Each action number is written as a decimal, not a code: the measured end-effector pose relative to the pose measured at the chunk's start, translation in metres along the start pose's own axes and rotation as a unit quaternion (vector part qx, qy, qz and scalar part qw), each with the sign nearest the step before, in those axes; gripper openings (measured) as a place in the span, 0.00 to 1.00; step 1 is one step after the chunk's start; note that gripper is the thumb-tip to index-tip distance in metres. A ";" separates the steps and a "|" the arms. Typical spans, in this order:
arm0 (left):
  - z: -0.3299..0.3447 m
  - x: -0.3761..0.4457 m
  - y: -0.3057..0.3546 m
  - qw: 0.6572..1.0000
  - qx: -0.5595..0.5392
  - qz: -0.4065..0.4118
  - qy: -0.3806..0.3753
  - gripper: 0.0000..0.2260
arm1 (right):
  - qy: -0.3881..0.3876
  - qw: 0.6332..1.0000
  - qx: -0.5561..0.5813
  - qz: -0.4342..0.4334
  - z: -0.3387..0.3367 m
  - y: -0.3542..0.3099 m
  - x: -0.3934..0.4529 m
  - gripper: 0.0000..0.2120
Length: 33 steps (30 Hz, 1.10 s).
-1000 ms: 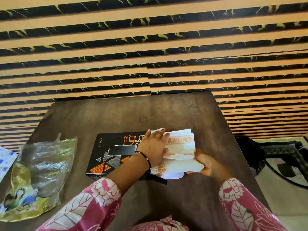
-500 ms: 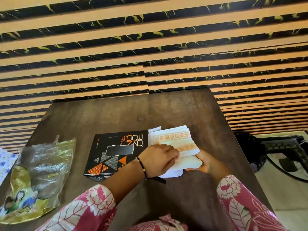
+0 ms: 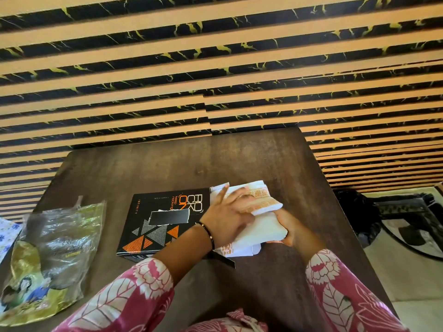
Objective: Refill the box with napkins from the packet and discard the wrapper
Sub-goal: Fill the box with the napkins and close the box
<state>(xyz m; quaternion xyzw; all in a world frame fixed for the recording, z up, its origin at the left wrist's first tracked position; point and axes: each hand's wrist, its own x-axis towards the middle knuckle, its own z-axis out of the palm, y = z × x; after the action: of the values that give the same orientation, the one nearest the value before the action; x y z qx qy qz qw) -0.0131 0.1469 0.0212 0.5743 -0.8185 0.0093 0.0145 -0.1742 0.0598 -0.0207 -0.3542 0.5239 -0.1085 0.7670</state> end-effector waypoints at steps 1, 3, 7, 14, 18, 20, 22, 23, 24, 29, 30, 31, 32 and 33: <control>-0.003 0.000 -0.002 0.999 0.000 -0.034 0.002 0.09 | -0.019 1.000 -0.015 -0.003 -0.001 0.002 0.001 0.10; -0.009 0.002 -0.008 0.994 0.027 -0.099 -0.025 0.14 | -0.038 0.999 -0.011 0.015 -0.007 0.005 0.002 0.15; -0.018 0.006 -0.014 0.966 0.133 -0.206 -0.079 0.29 | -0.065 0.998 -0.009 0.003 -0.011 0.009 0.001 0.10; -0.005 -0.006 -0.003 0.977 0.130 -0.142 -0.088 0.25 | -0.056 0.996 -0.006 -0.066 -0.006 0.008 -0.002 0.18; 0.002 -0.019 -0.016 0.973 0.019 -0.229 -0.033 0.32 | -0.046 0.993 0.005 -0.108 -0.002 0.015 -0.004 0.22; 0.000 -0.034 -0.020 0.961 -0.068 -0.266 0.043 0.30 | -0.049 0.990 0.004 -0.128 0.000 0.018 -0.007 0.22; 0.004 -0.051 -0.027 0.933 -0.090 -0.340 0.074 0.31 | -0.051 0.989 0.022 -0.140 0.003 0.022 -0.011 0.20; 0.007 -0.057 -0.028 0.918 -0.094 -0.379 0.068 0.33 | -0.051 0.988 0.033 -0.144 0.006 0.025 -0.014 0.19; 0.010 -0.061 -0.027 0.905 -0.099 -0.410 0.058 0.34 | -0.051 0.987 0.039 -0.145 0.010 0.027 -0.016 0.19; 0.016 -0.063 -0.019 0.901 -0.100 -0.421 0.043 0.35 | -0.047 0.985 0.057 -0.153 0.031 0.038 -0.021 0.20; 0.017 -0.063 -0.019 0.900 -0.103 -0.421 0.047 0.35 | -0.042 0.985 0.062 -0.153 0.035 0.039 -0.021 0.20; 0.017 -0.062 -0.020 0.898 -0.108 -0.423 0.049 0.35 | -0.039 0.986 0.064 -0.152 0.039 0.039 -0.023 0.20; 0.017 -0.062 -0.022 0.897 -0.111 -0.426 0.049 0.35 | -0.036 0.986 0.060 -0.151 0.041 0.040 -0.024 0.20; 0.016 -0.060 -0.023 0.895 -0.114 -0.428 0.047 0.34 | -0.033 0.987 0.052 -0.150 0.043 0.040 -0.024 0.20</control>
<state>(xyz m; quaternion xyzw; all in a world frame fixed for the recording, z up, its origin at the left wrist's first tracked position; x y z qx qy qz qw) 0.0285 0.1952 0.0028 0.8626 -0.4872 -0.0642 0.1205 -0.1549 0.1205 -0.0208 -0.3919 0.4330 -0.2377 0.7762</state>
